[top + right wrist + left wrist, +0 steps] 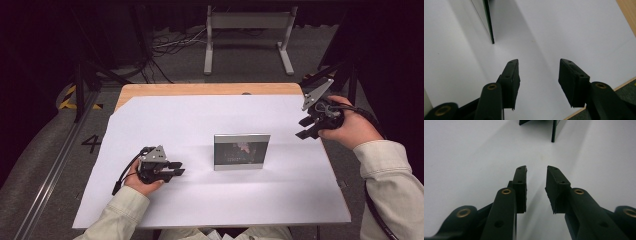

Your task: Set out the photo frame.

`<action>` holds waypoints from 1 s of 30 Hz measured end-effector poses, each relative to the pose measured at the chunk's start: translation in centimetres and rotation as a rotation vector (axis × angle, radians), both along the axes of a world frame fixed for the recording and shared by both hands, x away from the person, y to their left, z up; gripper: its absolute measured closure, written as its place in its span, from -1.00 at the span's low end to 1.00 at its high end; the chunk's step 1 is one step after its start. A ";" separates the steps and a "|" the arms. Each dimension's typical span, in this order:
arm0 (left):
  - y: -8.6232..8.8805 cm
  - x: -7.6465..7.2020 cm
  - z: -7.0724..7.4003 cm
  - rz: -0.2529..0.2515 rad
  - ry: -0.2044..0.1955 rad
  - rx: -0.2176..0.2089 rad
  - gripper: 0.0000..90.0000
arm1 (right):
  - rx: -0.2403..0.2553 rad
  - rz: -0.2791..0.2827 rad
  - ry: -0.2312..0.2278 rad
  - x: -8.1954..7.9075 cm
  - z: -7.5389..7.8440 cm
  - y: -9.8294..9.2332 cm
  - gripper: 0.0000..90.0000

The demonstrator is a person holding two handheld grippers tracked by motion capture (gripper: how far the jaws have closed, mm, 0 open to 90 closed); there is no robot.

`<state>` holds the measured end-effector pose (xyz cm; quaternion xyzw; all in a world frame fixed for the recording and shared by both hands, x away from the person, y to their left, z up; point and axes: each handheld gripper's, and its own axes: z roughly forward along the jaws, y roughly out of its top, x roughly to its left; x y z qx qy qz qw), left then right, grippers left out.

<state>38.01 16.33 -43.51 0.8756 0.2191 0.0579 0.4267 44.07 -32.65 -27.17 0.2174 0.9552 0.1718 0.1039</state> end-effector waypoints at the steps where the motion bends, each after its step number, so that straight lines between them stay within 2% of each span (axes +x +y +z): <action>1: 0.1 0.1 0.0 0.001 0.003 -0.006 0.58 | 0.003 -0.003 0.001 0.0 -0.2 -0.1 0.14; 9: 0.4 0.2 0.0 0.004 0.011 -0.017 0.57 | 0.025 -0.017 0.014 0.2 -1.6 -1.5 0.14; 10: 0.4 0.2 0.0 0.004 0.011 -0.016 0.57 | 0.032 -0.019 0.016 0.3 -2.1 -1.8 0.13; 30: 0.6 0.3 0.0 0.010 0.013 -0.025 0.57 | 0.091 -0.032 0.036 0.6 -7.1 -3.3 0.11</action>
